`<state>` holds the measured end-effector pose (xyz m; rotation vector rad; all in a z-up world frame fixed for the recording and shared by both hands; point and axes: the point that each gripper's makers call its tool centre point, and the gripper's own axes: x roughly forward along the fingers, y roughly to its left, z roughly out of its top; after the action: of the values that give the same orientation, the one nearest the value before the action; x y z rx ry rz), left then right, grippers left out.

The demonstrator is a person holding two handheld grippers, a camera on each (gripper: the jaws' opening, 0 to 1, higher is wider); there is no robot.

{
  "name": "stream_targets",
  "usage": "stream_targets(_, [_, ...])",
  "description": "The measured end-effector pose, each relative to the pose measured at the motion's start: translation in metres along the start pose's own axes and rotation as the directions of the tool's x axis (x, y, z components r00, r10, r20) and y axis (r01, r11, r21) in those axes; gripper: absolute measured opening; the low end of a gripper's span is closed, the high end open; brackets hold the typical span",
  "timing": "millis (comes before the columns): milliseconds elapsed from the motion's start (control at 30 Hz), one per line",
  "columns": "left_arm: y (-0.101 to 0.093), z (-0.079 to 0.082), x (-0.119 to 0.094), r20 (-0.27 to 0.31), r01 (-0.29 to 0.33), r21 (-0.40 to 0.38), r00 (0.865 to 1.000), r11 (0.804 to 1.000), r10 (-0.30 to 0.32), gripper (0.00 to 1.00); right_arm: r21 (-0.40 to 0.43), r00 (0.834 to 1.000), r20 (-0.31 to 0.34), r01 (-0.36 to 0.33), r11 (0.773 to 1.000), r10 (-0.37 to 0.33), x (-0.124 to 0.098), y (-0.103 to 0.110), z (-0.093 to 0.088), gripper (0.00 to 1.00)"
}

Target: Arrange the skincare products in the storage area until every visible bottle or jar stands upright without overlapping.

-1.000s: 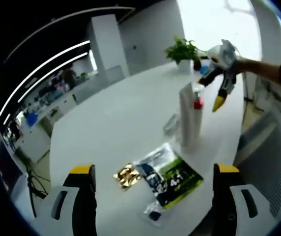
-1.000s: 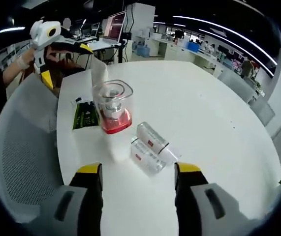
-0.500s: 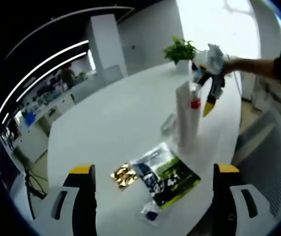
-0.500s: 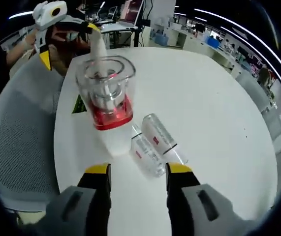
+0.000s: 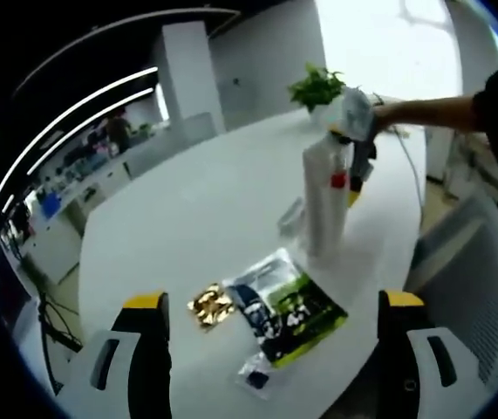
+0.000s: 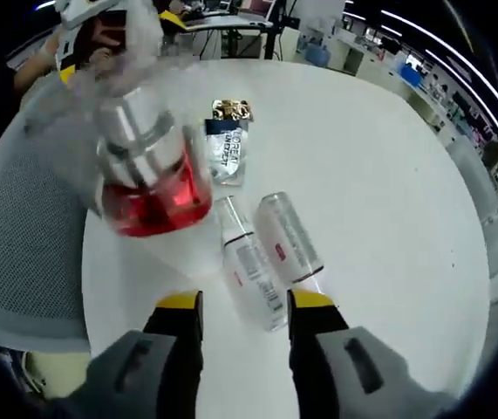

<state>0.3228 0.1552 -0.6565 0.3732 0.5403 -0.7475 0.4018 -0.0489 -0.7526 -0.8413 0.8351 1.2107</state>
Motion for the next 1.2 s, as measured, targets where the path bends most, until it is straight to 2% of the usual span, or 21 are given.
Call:
stream_targets(400, [0.0,-0.006,0.0,-0.001,0.004,-0.027,1.0,1.0,-0.004,0.97,-0.003,0.996,-0.024,-0.08,0.997,0.08,0.023,-0.008,-0.002,0.34])
stream_targets(600, [0.001,-0.008,0.0,-0.003,0.003,-0.041,1.0,0.999,-0.004,0.97,-0.021,0.991,-0.077,-0.113,0.993,0.111,0.03,-0.007,-0.009,0.32])
stream_targets(967, [-0.001,-0.008,0.001,-0.006,0.007,-0.051,1.0,0.999,-0.008,0.97,-0.017,0.992,-0.076,-0.103,0.994,0.102,0.033,-0.009,-0.006,0.25])
stream_targets(1033, [0.005,-0.007,0.005,-0.007,0.011,-0.051,1.0,0.999,-0.011,0.97,-0.014,0.992,-0.074,-0.101,0.995,0.099,0.033,-0.009,-0.006,0.24])
stream_targets(1200, [0.003,-0.006,0.006,-0.007,0.02,-0.046,1.0,0.999,-0.02,0.97,0.016,0.995,-0.069,-0.07,0.997,0.071,0.032,-0.009,-0.006,0.2])
